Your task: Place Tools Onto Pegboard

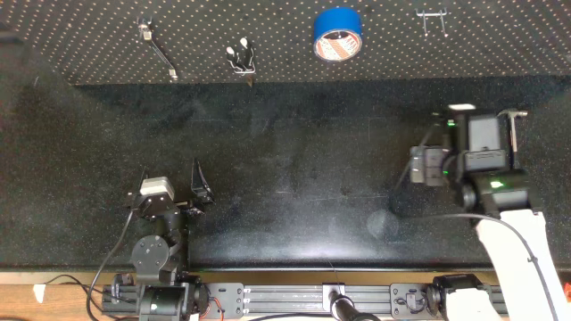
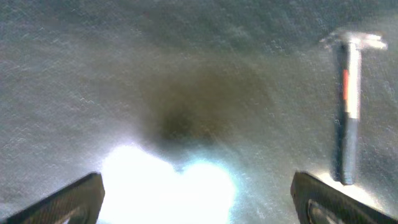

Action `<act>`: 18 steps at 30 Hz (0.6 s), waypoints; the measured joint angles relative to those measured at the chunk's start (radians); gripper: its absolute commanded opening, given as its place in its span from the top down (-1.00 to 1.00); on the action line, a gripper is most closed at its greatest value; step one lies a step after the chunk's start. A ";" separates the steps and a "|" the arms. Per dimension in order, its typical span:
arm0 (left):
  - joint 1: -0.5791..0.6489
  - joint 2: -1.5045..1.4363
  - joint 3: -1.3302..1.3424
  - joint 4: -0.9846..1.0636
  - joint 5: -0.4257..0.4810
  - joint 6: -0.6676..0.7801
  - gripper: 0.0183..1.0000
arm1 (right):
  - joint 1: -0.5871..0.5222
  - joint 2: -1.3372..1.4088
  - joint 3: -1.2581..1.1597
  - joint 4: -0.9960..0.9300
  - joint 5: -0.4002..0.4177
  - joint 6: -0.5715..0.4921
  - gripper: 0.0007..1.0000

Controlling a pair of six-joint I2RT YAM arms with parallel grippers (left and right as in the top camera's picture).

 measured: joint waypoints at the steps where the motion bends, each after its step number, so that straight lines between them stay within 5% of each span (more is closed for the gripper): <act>1: 0.000 0.000 0.000 0.000 0.000 0.000 -0.99 | -0.106 0.013 0.000 -0.026 0.012 -0.019 -0.96; 5: 0.000 0.000 0.000 0.000 0.000 0.000 -0.99 | -0.399 0.083 0.000 -0.027 0.017 -0.159 -0.96; 9: 0.000 0.000 0.000 0.000 0.000 0.000 -0.99 | -0.638 0.224 0.000 0.040 -0.063 -0.321 -0.96; 18: 0.000 0.000 0.000 0.000 0.000 0.000 -0.99 | -0.663 0.418 0.000 0.169 -0.201 -0.594 -0.95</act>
